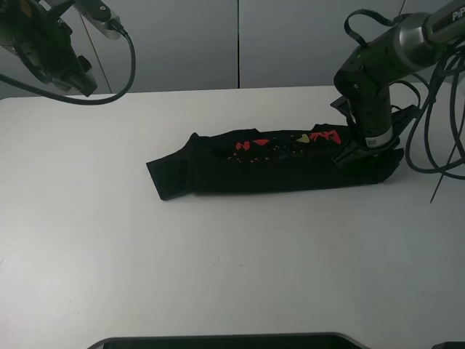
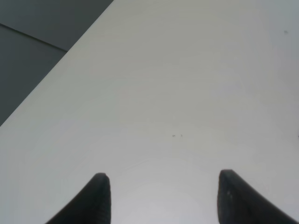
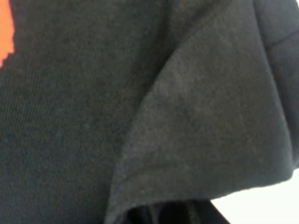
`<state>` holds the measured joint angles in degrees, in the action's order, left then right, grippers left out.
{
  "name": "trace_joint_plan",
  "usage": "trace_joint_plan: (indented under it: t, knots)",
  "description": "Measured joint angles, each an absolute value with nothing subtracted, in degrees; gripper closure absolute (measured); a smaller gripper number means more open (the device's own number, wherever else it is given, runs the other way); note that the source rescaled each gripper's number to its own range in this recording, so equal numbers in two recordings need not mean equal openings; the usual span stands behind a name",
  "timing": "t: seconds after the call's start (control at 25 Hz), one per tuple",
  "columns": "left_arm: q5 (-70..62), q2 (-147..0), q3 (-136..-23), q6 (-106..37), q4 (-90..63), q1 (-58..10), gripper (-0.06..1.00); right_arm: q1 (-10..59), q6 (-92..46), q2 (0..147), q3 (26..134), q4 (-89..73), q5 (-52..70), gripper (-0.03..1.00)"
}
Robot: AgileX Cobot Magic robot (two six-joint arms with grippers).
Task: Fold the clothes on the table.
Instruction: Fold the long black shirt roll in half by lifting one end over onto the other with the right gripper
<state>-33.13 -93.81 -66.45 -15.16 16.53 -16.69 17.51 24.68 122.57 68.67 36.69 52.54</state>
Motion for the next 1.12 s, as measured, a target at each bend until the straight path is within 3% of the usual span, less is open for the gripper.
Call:
trace_joint_plan:
  t: [0.32, 0.56, 0.84, 1.12]
  knots:
    - [-33.13, -93.81, -66.45, -15.16, 16.53, -16.69, 0.29, 17.18, 24.62, 105.74, 67.74, 30.18, 51.84, 0.81]
    - [-33.13, -93.81, -66.45, -15.16, 16.53, -16.69, 0.29, 17.18, 15.22, 95.46, 67.74, 12.15, 49.13, 0.8]
    - [-33.13, -93.81, -66.45, -15.16, 16.63, -16.69, 0.29, 19.2, -1.89, 95.58, 67.65, -15.14, 43.76, 0.82]
    - [-33.13, -93.8, -66.45, -15.16, 16.63, -16.69, 0.29, 28.78, -4.1, 101.12, 67.65, -22.86, 35.84, 0.82]
